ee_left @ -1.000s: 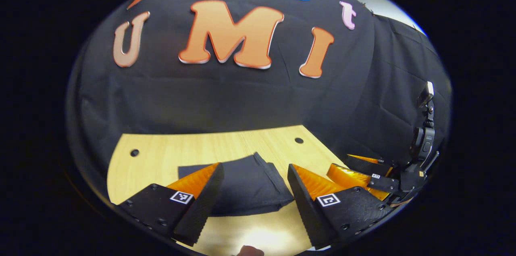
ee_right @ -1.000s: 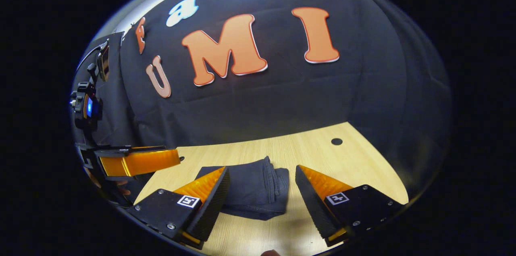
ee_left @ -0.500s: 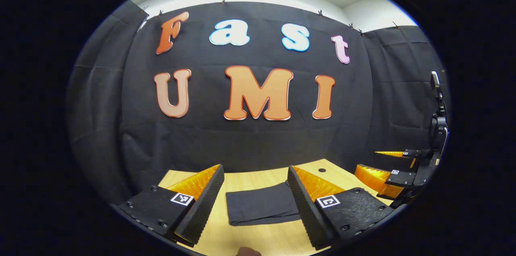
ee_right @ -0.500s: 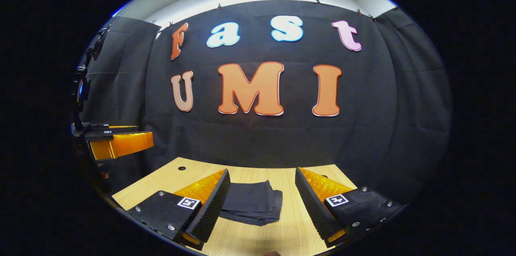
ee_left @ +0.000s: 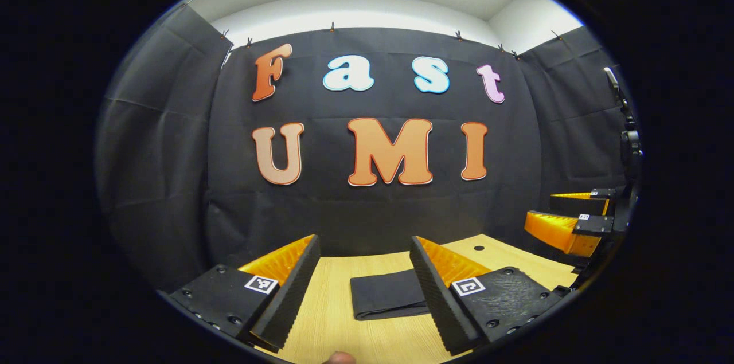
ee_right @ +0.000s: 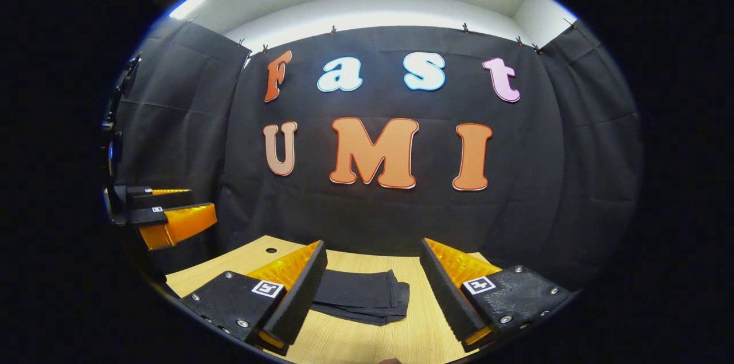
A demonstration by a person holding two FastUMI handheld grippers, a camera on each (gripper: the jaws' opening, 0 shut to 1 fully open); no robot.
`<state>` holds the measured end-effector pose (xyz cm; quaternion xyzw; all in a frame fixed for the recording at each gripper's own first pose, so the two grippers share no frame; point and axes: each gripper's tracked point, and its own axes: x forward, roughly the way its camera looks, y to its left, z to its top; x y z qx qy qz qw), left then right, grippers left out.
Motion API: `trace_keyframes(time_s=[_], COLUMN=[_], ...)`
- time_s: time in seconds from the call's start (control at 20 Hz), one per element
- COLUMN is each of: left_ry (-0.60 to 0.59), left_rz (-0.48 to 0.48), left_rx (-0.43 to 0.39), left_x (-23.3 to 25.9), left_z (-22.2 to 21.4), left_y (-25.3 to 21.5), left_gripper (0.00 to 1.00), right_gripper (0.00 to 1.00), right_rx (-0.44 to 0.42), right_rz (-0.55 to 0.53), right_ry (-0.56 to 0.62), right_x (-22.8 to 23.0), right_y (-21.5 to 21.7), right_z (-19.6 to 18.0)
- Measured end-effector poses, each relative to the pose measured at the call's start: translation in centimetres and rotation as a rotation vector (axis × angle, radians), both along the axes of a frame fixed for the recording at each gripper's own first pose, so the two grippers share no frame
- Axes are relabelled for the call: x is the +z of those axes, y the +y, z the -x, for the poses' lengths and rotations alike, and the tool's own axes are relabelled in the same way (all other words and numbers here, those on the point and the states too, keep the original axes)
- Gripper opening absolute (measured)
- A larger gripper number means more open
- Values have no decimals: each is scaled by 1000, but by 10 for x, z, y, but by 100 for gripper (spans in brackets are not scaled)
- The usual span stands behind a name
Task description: Grasp the waist and the cuffs of the jeans and fold them to make the two legs overlap; first hold the waist and fold one-third of the jeans toward the cuffs, then hold the cuffs and fold the remaining one-third in the same direction to finish folding.
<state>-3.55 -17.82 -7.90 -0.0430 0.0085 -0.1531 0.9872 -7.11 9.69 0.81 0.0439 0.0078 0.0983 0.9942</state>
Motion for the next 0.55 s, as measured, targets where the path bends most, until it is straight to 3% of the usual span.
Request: trace_keyframes(time_s=[0.2,0.5,0.55], left_ry=[20,17,20], left_rz=[-28,-22,-19], left_rx=[57,82,82], left_x=[-20,-30,-31], left_z=[-3,-3,-3], left_y=[23,39,39], left_gripper=[95,96,96], right_gripper=[98,98,91], right_rx=[-12,-10,-10], right_rz=[22,0,6], right_ry=[9,-23,-32], right_x=[-4,4,6], right_y=[3,4,3], right_z=[1,-1,0])
